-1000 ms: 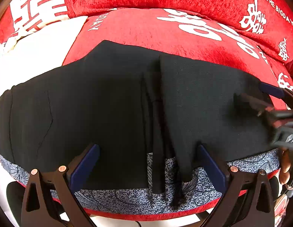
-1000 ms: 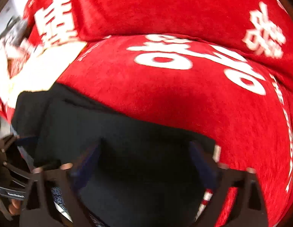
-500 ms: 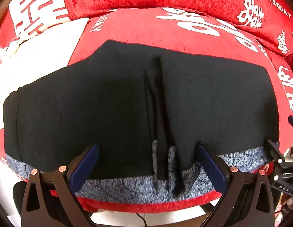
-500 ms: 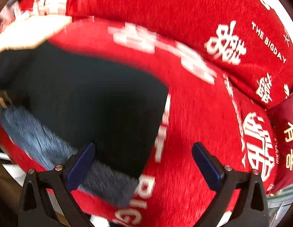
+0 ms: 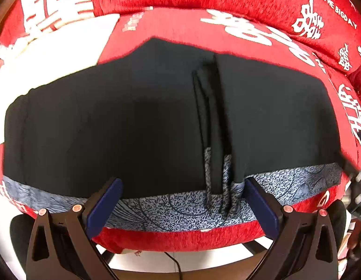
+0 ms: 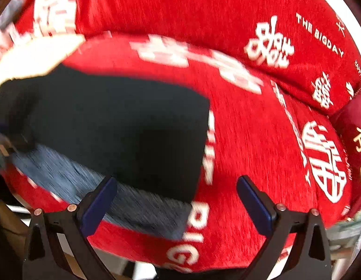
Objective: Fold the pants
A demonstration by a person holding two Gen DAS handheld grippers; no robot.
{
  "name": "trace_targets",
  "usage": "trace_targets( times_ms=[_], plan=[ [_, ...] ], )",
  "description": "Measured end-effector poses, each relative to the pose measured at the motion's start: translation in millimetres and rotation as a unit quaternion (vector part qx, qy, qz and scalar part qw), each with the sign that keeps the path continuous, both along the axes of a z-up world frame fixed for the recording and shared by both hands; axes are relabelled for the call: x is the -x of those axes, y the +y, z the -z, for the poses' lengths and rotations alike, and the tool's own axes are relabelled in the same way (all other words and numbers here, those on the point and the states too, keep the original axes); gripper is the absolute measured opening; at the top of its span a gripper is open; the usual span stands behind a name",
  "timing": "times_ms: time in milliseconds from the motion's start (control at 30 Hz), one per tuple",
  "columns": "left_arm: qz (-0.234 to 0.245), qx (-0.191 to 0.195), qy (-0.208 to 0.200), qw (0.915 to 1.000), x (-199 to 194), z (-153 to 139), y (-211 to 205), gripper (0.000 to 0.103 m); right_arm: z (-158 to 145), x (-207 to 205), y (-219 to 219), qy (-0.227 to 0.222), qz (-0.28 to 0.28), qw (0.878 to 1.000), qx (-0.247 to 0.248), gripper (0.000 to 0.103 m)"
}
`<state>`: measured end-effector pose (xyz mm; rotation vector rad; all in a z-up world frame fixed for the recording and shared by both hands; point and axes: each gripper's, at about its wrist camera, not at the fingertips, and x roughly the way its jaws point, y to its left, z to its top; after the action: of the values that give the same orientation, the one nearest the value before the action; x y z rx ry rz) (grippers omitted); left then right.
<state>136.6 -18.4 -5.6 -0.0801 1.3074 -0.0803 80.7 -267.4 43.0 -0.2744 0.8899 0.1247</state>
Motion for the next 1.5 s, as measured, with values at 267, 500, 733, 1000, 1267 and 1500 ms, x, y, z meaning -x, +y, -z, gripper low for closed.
trace_targets(
  times_ms=[267, 500, 733, 1000, 1267, 1500],
  plan=[
    [0.008, 0.005, -0.005, 0.9999, 2.1, 0.7, 1.0, 0.103, 36.4, -46.6, 47.2, 0.051, -0.059, 0.997, 0.013, 0.102],
    [0.015, 0.014, -0.011, 0.9997, 5.1, 0.5, 3.0, 0.103, 34.3, -30.6, 16.6, 0.053, -0.017, 0.998, -0.008, 0.102],
    [0.009, 0.016, -0.036, 0.9992, 20.4, -17.0, 21.0, 0.103, -2.4, -21.7, 15.8, 0.031, 0.02, 0.997, -0.07, 0.103],
    [-0.086, 0.005, 0.016, 0.9961, 20.9, 15.3, 113.0, 0.103, 37.7, -44.4, 101.7, 0.07, -0.023, 0.997, -0.028, 0.103],
    [-0.182, 0.052, 0.0, 0.9818, 39.3, 18.9, 215.0, 0.103, -4.7, -37.7, 155.9, 0.034, -0.06, 0.997, -0.027, 0.103],
    [-0.19, 0.061, 0.005, 0.9799, 53.6, 27.2, 242.8, 0.103, -10.2, -39.0, 268.7, 0.034, -0.251, 0.967, 0.014, 0.103]
  ],
)
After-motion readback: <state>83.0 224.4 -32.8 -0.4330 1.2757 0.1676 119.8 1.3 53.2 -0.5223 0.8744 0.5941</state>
